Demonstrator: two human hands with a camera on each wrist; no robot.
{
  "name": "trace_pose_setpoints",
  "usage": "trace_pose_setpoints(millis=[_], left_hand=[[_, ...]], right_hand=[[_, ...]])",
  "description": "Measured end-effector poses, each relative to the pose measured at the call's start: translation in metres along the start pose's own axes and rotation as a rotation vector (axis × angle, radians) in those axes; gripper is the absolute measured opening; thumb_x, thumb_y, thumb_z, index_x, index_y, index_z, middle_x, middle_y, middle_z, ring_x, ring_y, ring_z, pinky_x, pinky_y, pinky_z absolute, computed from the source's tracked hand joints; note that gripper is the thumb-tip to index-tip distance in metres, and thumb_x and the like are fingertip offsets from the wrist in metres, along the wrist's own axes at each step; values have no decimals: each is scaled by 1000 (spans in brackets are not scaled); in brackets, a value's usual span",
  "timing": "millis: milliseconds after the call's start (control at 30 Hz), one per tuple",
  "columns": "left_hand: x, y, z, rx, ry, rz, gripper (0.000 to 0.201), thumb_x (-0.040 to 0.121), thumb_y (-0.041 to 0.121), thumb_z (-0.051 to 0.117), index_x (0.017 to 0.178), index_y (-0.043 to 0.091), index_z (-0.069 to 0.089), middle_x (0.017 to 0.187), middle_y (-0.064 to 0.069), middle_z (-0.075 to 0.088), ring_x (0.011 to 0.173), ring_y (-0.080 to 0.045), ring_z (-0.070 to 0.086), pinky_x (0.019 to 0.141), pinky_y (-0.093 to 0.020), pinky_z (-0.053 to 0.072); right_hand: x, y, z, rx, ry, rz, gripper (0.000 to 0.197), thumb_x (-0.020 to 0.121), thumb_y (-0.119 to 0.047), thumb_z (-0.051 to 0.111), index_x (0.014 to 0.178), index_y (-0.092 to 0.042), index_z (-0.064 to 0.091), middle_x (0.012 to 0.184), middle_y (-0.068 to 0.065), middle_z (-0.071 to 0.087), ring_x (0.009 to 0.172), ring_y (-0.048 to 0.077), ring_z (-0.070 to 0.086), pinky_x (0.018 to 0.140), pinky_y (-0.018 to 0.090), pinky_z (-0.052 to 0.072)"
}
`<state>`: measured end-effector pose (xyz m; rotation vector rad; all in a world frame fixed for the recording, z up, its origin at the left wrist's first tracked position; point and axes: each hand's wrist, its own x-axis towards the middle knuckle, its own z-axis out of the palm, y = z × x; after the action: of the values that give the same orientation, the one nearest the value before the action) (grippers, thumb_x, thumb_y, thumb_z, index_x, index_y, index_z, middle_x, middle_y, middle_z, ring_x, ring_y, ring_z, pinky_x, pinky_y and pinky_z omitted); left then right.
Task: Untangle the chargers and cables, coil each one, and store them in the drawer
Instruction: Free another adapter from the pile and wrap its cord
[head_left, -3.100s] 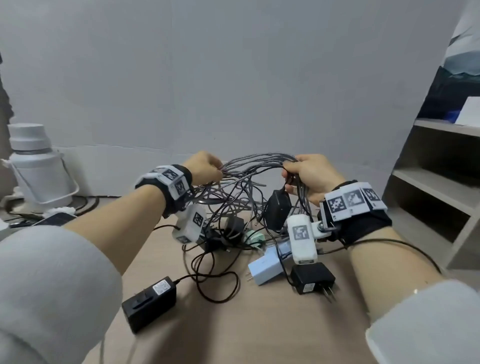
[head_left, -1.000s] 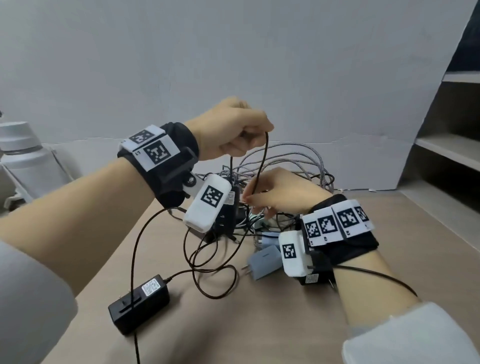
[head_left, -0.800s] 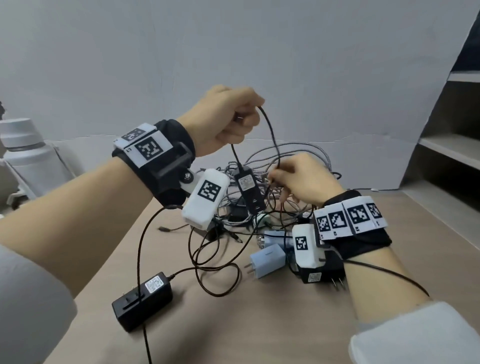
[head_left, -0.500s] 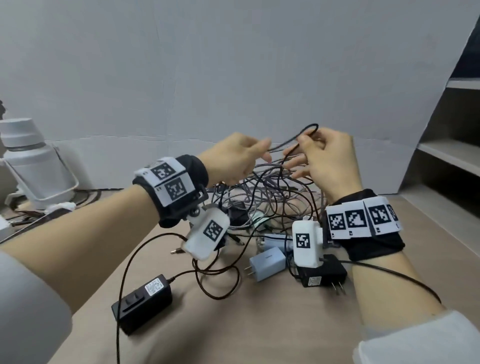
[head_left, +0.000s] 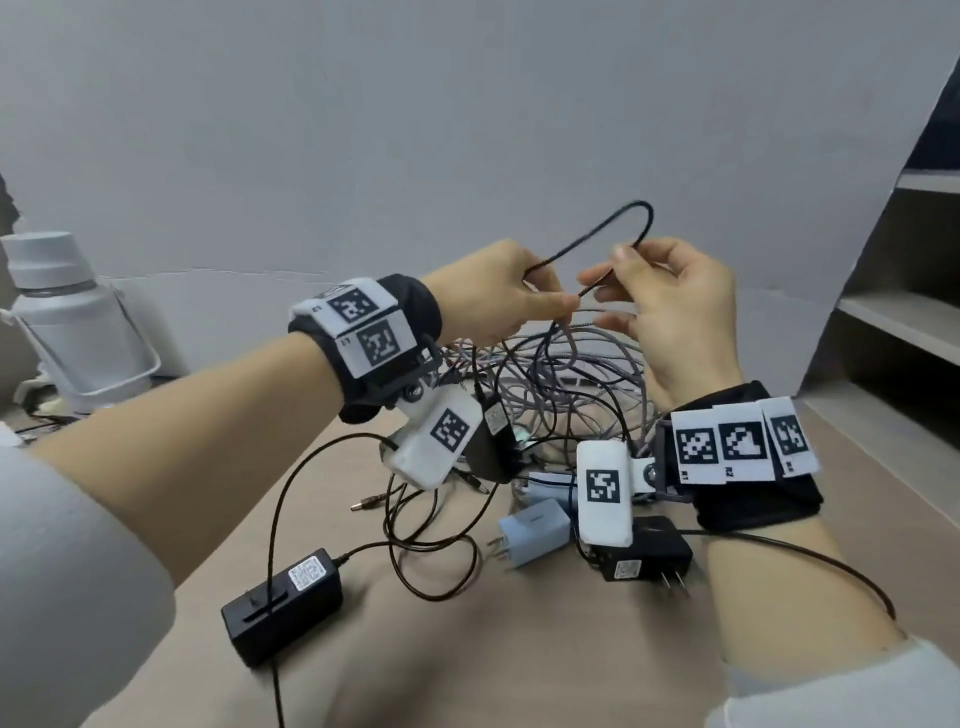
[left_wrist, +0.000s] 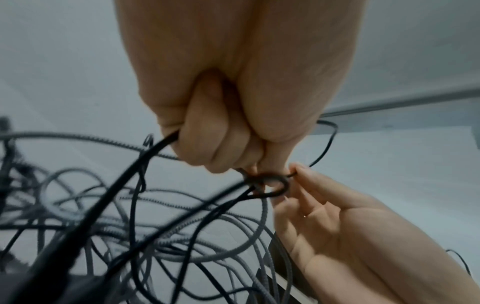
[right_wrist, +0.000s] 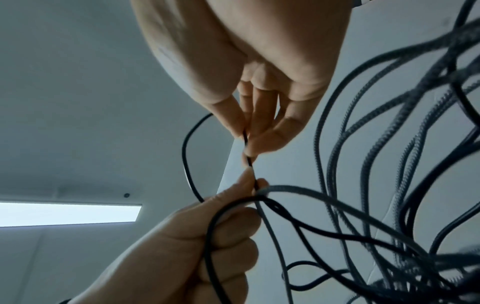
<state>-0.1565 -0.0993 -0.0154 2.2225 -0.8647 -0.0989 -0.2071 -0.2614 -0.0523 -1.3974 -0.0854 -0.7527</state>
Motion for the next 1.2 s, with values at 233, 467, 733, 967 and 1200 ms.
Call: trace_pose_setpoints(millis=[233,467,733,967,1200], left_hand=[[-1,-5,-3,-210,39,-80,21,104,25,54,90,10,53,59,1,36,40,-10,29,37,-18,24],[10,-30,10,-325,154,-248,20,105,19,49,88,11,55,62,-1,34,40,-11,26,38,-17,22],[6,-17,6,-447,10,-139,26,106,24,50,83,12,46,54,5,28,41,-8,21,37,-17,19],[1,-10,-2,-444,3,-45,24,106,22,50,84,14,47,51,7,31,40,-7,22,36,-16,18],[12,-18,-27,-662,359,-211,23,100,12,39,80,20,31,50,5,24,38,-10,16,38,-12,15]], right_hand=[[-4,23,15,-132,-210,164,17,94,-13,66,110,-14,62,98,8,74,74,11,66,58,25,50],[-1,17,-8,-593,-371,227,16,89,-26,70,98,-13,71,65,6,72,40,9,38,39,20,27],[-8,15,5,-678,-432,193,43,88,-43,72,125,-24,60,104,1,67,82,15,68,70,36,59],[-10,13,10,-368,-422,149,13,99,-11,57,107,-10,67,77,11,76,56,13,54,48,28,38],[4,10,-3,-305,-79,38,14,96,-16,64,87,-17,75,56,-19,56,58,1,47,59,22,41]])
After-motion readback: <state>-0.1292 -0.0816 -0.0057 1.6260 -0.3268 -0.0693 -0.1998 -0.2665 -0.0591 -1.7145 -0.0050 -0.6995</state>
